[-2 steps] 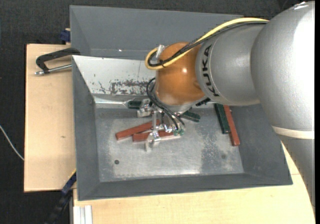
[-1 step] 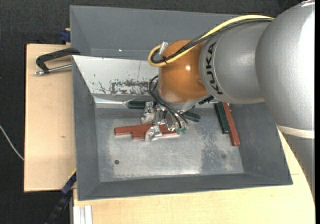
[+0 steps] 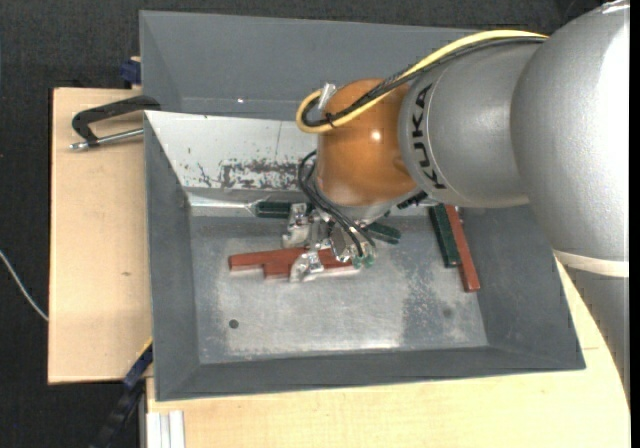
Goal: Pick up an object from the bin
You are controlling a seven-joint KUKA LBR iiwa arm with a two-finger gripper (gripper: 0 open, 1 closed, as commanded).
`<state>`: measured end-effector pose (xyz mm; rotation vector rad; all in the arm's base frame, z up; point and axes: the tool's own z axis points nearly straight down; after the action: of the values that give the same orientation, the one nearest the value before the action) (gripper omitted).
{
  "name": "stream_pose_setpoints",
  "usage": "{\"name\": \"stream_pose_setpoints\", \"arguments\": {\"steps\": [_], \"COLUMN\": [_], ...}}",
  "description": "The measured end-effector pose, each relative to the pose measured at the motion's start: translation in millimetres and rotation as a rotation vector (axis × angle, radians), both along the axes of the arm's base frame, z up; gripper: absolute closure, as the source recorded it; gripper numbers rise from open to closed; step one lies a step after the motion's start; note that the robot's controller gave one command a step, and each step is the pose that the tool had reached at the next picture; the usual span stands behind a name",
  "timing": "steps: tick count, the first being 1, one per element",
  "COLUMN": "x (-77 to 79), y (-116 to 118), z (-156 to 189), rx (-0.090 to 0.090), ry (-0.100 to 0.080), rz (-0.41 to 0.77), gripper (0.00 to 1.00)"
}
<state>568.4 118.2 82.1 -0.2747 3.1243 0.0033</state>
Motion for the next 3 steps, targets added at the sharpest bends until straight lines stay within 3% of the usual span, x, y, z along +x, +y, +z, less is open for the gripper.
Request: {"name": "stream_pose_setpoints", "arguments": {"steps": [2,3], "x": [-2.7,-2.6], "y": [-0.2,0.1], "z": [15.8,40.2], "rx": [-0.002,-0.002], "ry": [0.010,0.010], "rz": [0.000,0.000], "gripper": [1.00,1.00]}}
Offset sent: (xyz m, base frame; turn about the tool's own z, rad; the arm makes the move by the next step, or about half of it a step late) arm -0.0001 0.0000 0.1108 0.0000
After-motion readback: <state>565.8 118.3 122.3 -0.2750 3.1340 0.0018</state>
